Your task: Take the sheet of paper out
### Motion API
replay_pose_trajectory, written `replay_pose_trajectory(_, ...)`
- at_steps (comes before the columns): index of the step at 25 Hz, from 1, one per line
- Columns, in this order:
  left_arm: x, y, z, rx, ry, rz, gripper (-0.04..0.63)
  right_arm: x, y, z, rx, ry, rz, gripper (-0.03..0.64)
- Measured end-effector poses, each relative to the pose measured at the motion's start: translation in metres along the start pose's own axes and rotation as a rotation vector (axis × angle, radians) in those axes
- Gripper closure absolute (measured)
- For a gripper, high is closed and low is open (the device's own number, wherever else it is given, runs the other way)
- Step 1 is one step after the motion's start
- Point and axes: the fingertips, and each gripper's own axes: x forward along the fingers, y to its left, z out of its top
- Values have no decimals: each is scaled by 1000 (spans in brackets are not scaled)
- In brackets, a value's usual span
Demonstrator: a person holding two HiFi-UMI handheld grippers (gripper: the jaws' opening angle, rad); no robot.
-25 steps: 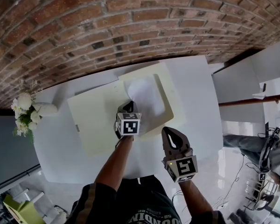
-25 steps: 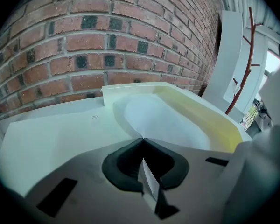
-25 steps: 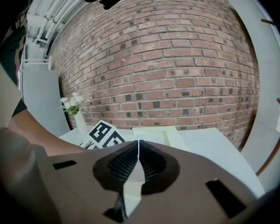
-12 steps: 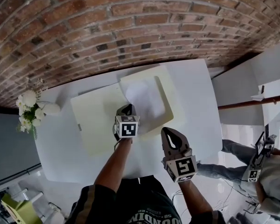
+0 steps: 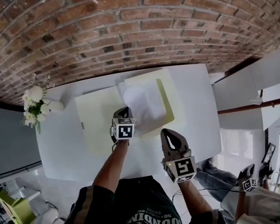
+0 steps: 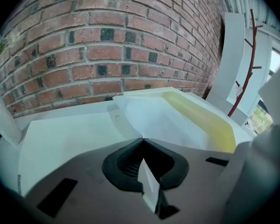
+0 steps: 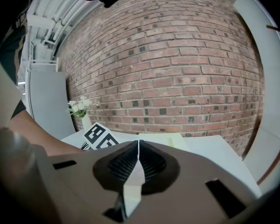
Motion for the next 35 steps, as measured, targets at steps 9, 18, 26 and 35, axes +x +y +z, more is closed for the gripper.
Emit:
replay_pose_trajectory(9,-23,18,-2,-8,-13,39,584,-5,11,11,-20,-26,24,548)
replay_pose_trajectory(18,-61,30,-8,16,-49,77,584,-15,30,20,-38,-43,51,548)
replay_pose_trajectory(26,-100,34,-9,29,-100,100,584,-26,46,30,-61,-74,82,548)
replay_pose_trajectory(35,-148,32,5,61,-185,126,584,-35,61,44,-84,-107,124,548)
